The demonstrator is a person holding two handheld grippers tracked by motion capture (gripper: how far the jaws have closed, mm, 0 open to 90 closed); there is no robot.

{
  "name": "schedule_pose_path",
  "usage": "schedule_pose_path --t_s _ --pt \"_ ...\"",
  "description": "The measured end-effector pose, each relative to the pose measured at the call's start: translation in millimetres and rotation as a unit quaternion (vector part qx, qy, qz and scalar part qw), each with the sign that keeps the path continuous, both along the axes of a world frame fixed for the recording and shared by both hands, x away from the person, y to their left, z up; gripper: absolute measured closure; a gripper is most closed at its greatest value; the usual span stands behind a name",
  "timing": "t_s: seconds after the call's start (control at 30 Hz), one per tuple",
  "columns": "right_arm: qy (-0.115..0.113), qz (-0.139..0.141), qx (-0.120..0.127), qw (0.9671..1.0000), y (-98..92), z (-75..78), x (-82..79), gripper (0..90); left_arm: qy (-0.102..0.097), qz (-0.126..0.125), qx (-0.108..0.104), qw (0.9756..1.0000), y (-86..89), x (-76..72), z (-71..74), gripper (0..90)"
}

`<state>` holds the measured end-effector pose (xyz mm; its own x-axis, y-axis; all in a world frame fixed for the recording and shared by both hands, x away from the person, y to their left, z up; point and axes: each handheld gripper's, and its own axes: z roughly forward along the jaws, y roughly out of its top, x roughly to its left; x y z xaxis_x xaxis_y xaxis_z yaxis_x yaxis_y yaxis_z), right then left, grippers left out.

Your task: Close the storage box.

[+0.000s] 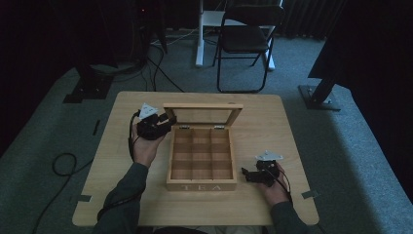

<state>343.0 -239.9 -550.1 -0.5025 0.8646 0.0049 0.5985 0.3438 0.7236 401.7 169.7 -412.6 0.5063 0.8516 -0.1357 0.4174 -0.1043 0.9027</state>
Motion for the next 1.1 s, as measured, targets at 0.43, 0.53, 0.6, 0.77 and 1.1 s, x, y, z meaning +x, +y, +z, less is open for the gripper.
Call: schedule_pose_path --t_s 0.43,0.53,0.6,0.77,1.1 --pt "0.000 0.000 0.000 1.0000 0.0 0.0 0.0 13.4 0.004 -0.005 -0.009 0.9999 1.5 -8.8 -4.7 57.7" --pt "0.000 0.000 0.000 1.0000 0.0 0.0 0.0 13.4 0.004 -0.007 -0.009 0.9999 1.7 -10.8 -6.0 57.1" --pt "0.000 0.000 0.000 1.0000 0.0 0.0 0.0 13.4 0.004 -0.007 -0.010 0.9999 1.6 -12.1 -6.8 56.9" --pt "0.000 0.000 0.000 1.0000 0.1 0.0 0.0 13.4 0.003 -0.006 -0.011 0.9999 1.4 -15.1 -8.8 56.8" --pt "-0.001 0.000 0.000 1.0000 -0.1 -0.1 0.1 13.4 0.004 -0.003 -0.010 0.9999 0.6 -21.8 -12.6 56.2"
